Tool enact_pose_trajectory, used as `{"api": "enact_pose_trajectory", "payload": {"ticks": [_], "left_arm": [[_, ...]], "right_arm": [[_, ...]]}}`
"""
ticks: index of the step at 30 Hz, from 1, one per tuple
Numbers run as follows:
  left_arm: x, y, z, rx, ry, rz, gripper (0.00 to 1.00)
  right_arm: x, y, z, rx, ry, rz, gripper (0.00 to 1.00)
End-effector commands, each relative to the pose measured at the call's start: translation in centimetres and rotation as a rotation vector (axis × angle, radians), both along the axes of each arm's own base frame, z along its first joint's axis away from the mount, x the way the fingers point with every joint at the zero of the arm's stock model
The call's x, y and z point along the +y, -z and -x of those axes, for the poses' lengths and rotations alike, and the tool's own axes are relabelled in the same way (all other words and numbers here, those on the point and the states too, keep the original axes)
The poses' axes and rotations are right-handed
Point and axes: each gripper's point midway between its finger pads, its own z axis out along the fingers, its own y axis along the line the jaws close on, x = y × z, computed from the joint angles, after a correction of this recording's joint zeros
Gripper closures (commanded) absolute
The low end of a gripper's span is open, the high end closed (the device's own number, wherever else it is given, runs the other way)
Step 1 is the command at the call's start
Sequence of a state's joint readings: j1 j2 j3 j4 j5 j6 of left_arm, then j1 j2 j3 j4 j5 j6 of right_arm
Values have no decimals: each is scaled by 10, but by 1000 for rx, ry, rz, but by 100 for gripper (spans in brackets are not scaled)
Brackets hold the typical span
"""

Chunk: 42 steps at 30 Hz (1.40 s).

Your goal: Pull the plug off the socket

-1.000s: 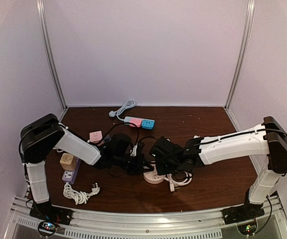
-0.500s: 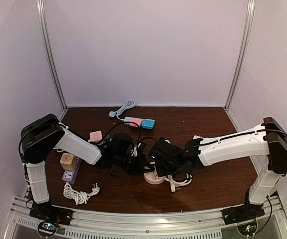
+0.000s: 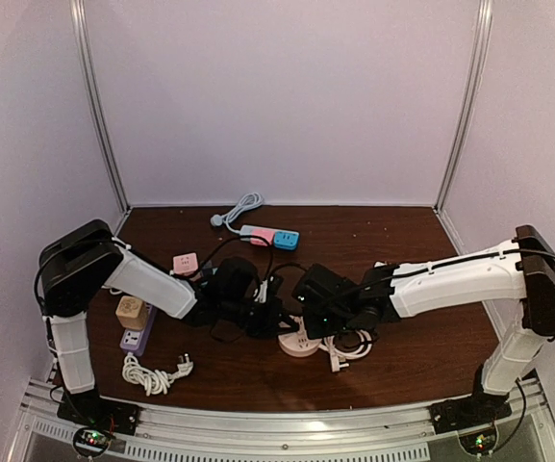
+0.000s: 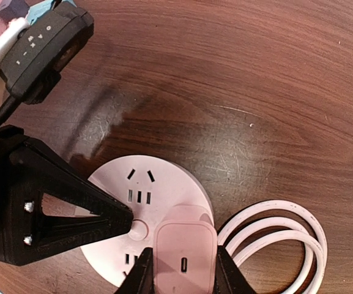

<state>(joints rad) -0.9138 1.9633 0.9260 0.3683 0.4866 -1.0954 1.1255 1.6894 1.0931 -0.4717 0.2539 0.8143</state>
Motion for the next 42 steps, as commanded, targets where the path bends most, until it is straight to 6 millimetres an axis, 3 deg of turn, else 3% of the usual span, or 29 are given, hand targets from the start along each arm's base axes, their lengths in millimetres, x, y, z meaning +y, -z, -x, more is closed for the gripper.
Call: {"api": "enact_pose_trajectory", "payload": {"ticks": [1,16,30,36,42], "left_arm": [[84,106,31,174,-80,-443,100],[87,114,35,184,-75,-478,100],[85,120,38,196,-55,-510,100],[89,124,40,205,-58,-523,100],[92,126,43,210,-57,-531,100]], "right_arm": [[26,-43,-8,-129,-12,-14,89],[39,-56,-6,-198,-64,54,89],[46,-49,-5,-194,-90,96,90],[29,-54,-11,-190,-65,73,90],[7,-59,-20,-138,-32,-96,90]]}}
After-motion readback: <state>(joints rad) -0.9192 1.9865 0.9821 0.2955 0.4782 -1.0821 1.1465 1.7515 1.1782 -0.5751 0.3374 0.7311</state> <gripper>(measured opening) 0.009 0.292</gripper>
